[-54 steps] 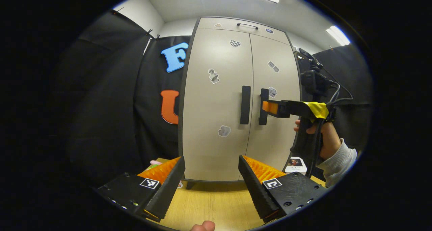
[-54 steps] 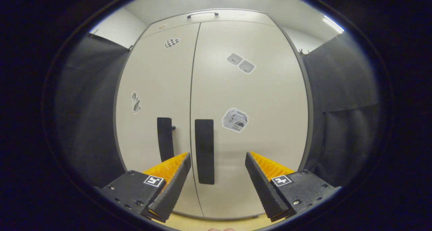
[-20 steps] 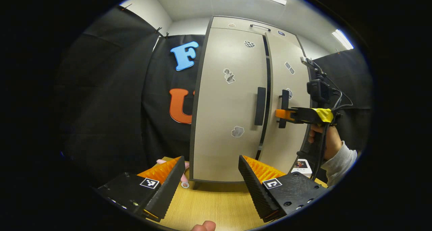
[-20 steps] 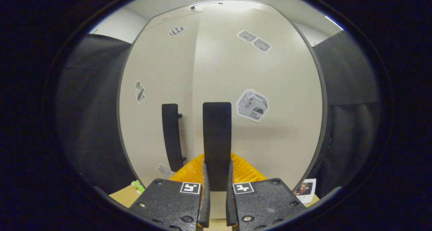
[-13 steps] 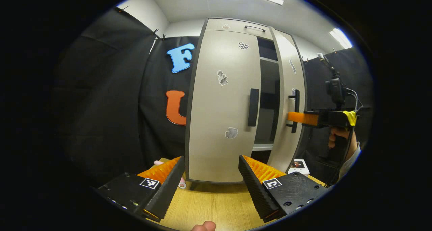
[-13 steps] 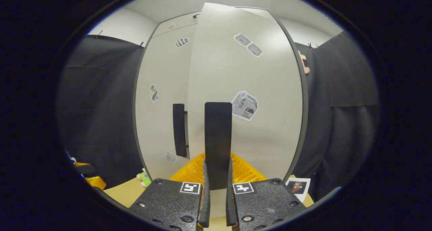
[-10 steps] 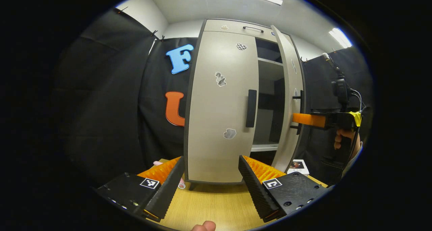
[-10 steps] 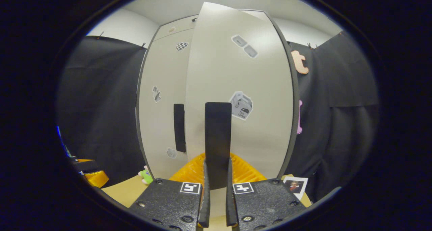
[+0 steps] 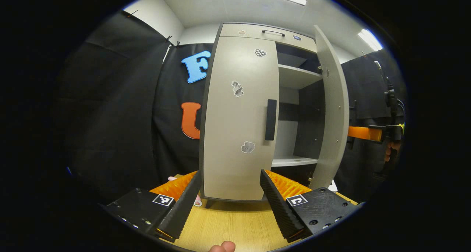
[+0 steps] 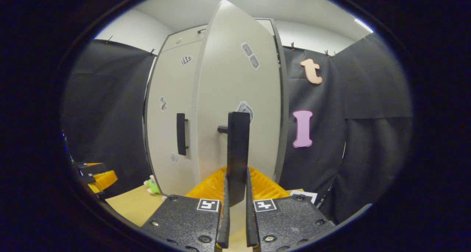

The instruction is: Open the right door of the double-door shoe cabinet with the right hand, and open the left door with the left hand.

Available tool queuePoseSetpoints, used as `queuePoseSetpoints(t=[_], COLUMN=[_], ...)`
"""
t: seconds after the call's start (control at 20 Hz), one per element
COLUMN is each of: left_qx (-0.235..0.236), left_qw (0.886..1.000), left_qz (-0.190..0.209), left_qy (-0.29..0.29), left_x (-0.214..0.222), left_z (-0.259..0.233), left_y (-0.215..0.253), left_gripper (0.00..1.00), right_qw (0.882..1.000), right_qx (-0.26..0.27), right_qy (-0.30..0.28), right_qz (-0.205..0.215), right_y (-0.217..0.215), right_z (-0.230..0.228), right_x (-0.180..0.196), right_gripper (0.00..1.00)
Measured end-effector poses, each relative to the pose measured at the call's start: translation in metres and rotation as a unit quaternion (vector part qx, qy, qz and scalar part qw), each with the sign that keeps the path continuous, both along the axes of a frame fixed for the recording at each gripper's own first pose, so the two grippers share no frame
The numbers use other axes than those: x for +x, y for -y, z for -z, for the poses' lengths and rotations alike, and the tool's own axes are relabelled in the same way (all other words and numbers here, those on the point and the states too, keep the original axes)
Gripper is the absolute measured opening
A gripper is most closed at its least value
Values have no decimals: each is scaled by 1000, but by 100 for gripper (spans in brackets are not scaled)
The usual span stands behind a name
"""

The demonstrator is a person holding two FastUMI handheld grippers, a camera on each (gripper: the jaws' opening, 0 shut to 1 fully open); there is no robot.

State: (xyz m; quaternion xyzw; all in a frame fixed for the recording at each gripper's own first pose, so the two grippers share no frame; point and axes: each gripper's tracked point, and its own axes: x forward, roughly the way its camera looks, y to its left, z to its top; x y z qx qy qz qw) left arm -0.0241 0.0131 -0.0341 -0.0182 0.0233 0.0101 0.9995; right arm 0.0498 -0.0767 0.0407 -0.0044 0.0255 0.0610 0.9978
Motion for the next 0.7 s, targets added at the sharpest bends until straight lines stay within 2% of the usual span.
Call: queuePoseSetpoints(t=[0.45, 0.65, 0.7], left_qx=[-4, -6, -4], left_qw=[1000, 1000, 1000], left_qz=[10, 18, 19], left_qy=[-1, -1, 1], left_x=[4, 6, 6], left_z=[2, 2, 2], left_y=[14, 22, 23], left_gripper=[95, 95, 95], right_qw=[999, 996, 995], right_qx=[-21, -12, -3], right_qy=[-6, -7, -3], right_qz=[36, 87, 99], right_y=[42, 82, 97], right_z=[11, 11, 10], right_x=[-21, -19, -17], right_gripper=[19, 20, 15])
